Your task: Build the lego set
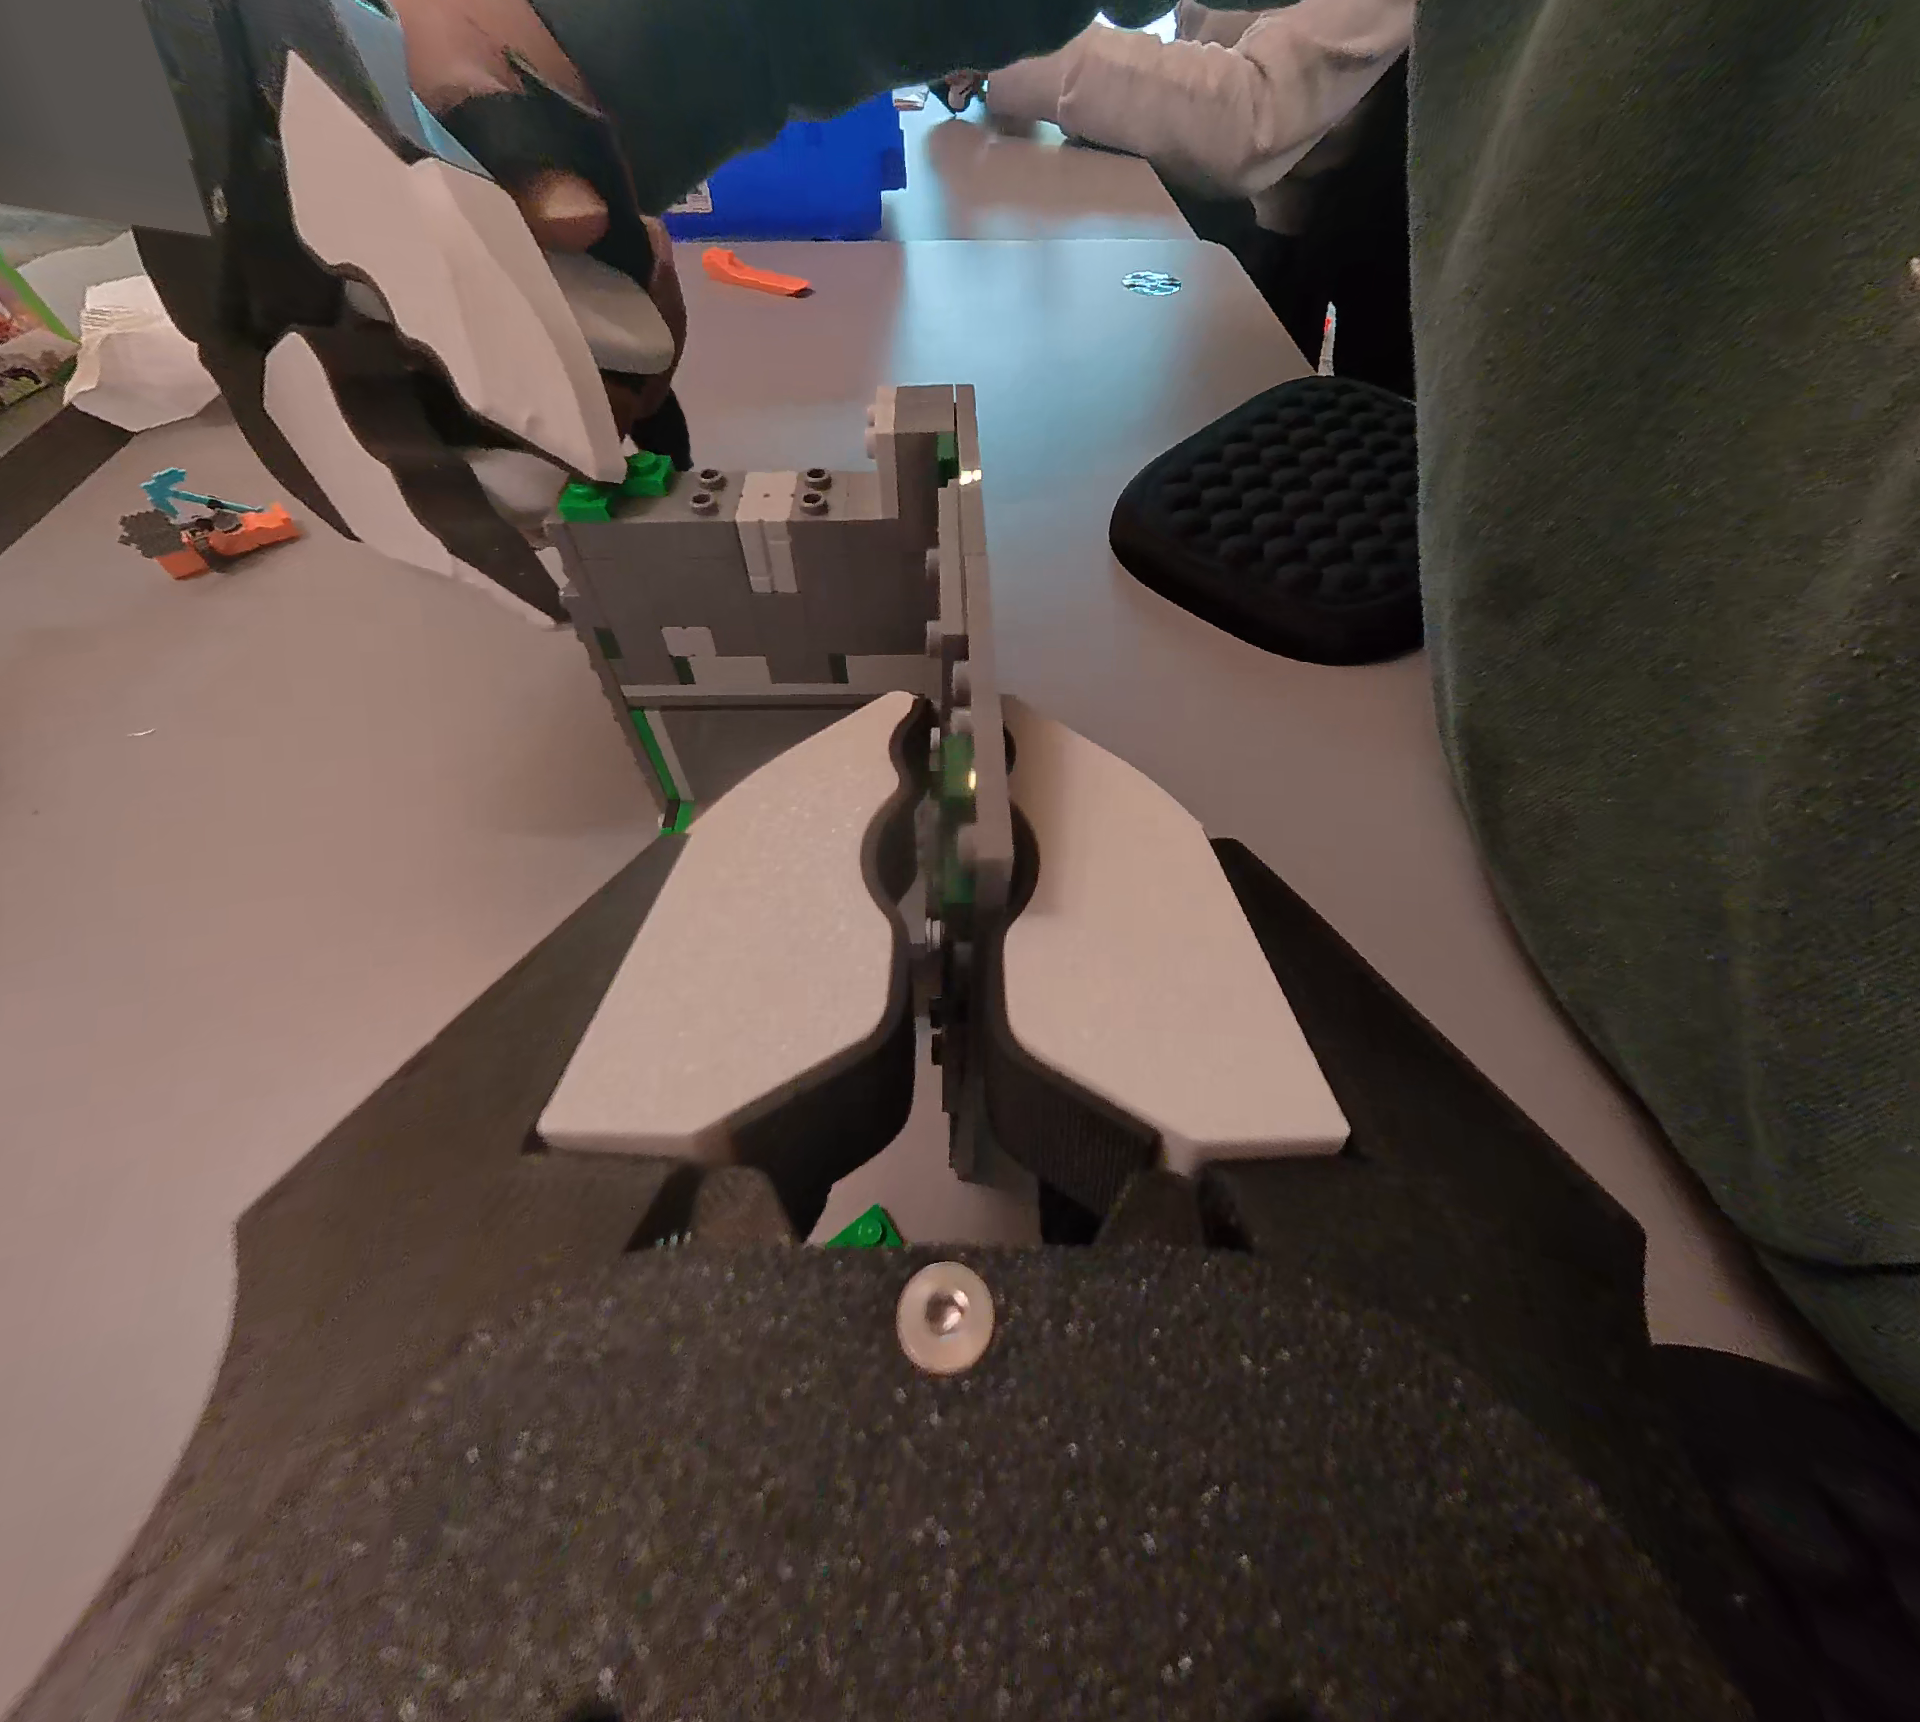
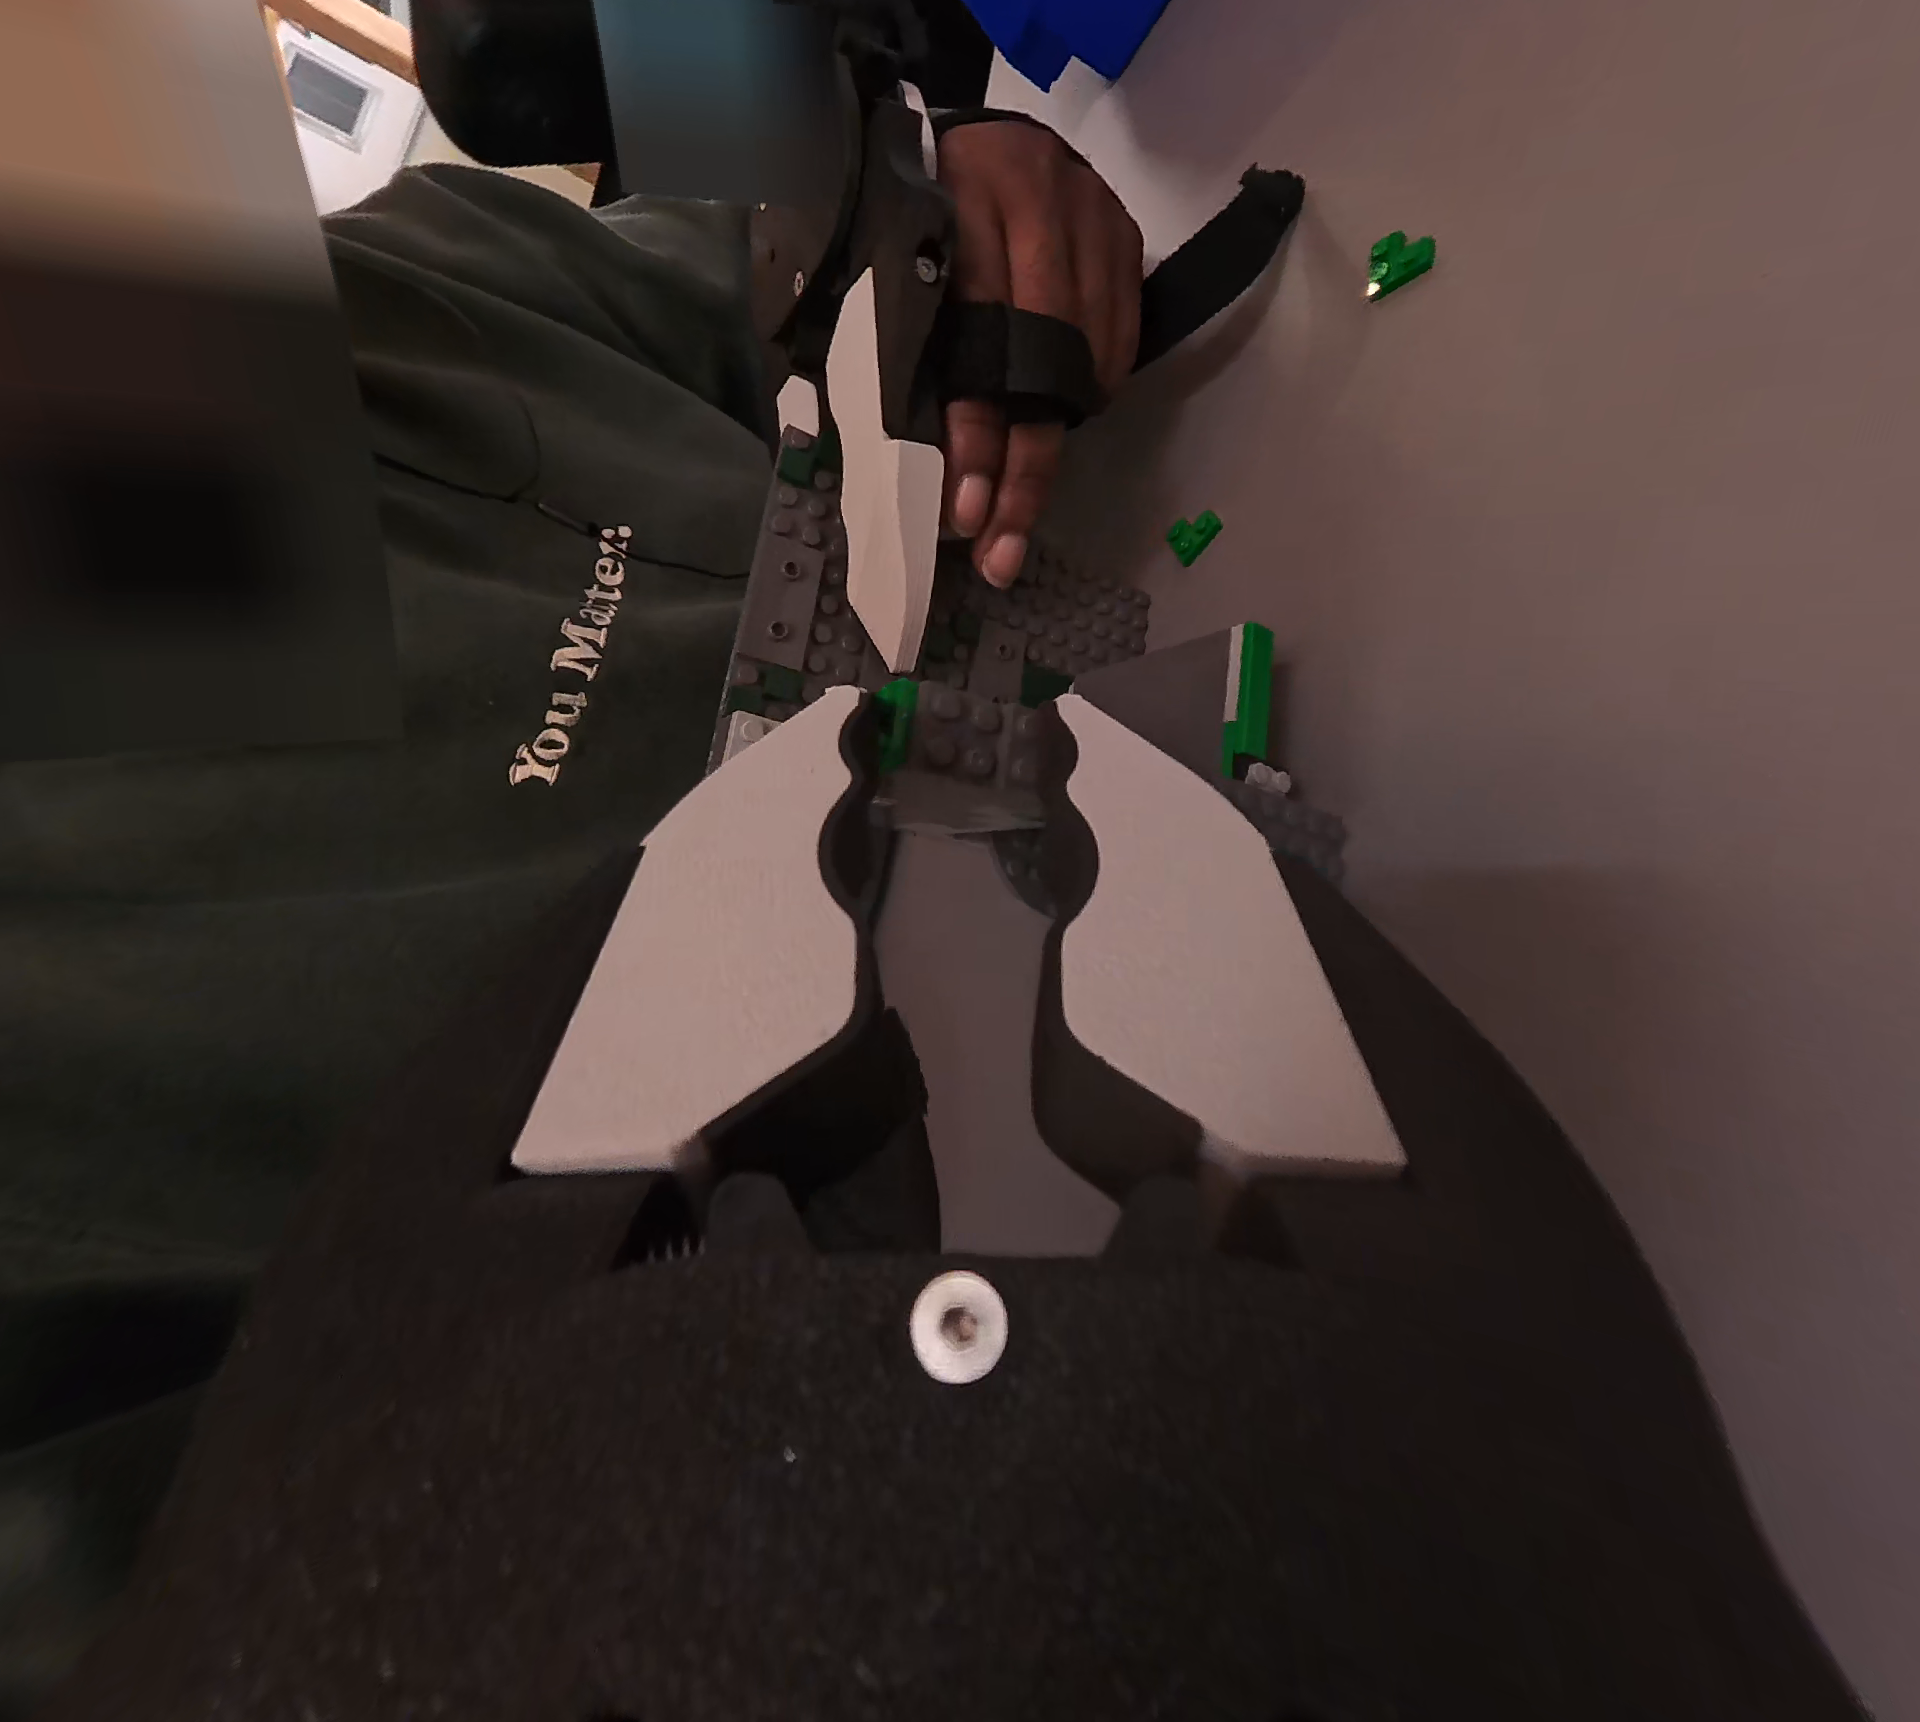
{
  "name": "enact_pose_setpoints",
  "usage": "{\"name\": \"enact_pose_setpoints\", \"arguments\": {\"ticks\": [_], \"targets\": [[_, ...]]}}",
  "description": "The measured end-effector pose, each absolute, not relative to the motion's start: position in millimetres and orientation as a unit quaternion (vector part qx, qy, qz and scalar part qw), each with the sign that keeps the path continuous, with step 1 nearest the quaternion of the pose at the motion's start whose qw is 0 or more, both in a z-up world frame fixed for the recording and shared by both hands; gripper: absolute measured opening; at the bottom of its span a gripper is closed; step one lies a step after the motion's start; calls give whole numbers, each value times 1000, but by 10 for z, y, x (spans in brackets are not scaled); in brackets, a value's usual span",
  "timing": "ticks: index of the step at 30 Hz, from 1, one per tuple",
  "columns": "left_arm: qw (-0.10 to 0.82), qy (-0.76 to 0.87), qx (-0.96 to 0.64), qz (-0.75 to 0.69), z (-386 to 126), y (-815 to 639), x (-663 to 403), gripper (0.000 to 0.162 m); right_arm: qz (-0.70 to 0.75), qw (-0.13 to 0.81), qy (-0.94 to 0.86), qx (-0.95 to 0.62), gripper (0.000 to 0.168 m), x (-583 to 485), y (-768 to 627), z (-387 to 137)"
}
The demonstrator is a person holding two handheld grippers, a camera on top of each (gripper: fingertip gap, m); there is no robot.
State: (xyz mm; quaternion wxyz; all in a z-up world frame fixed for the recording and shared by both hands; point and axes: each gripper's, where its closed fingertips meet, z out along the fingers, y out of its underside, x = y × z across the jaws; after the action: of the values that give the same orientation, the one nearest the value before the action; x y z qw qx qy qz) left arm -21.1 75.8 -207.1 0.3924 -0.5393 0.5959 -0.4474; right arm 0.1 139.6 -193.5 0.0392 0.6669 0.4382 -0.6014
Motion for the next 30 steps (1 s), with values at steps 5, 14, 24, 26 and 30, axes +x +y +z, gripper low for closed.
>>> {"name": "enact_pose_setpoints", "arguments": {"ticks": [5, 14, 24, 26, 30], "targets": [[391, 599, -538, -447, -2070, 745, -210, 9, -592, 25, 454, 666, 28, -1, 1390, -1925], [393, 601, -540, -440, -2071, 746, -213, 8, -569, 25, 464, 678, 38, 46, 1390, -1932], [393, 601, -537, -442, -2071, 729, -201, 8, -581, 32, 453, 675, 29, 65, 1348, -1921], [393, 602, -536, -442, -2071, 725, -201, 8, -578, 26, 463, 672, 29, 68, 1344, -1922], [393, 601, -535, -445, -2070, 724, -201, 8, -573, 24, 471, 670, 29, 73, 1343, -1921]]}}
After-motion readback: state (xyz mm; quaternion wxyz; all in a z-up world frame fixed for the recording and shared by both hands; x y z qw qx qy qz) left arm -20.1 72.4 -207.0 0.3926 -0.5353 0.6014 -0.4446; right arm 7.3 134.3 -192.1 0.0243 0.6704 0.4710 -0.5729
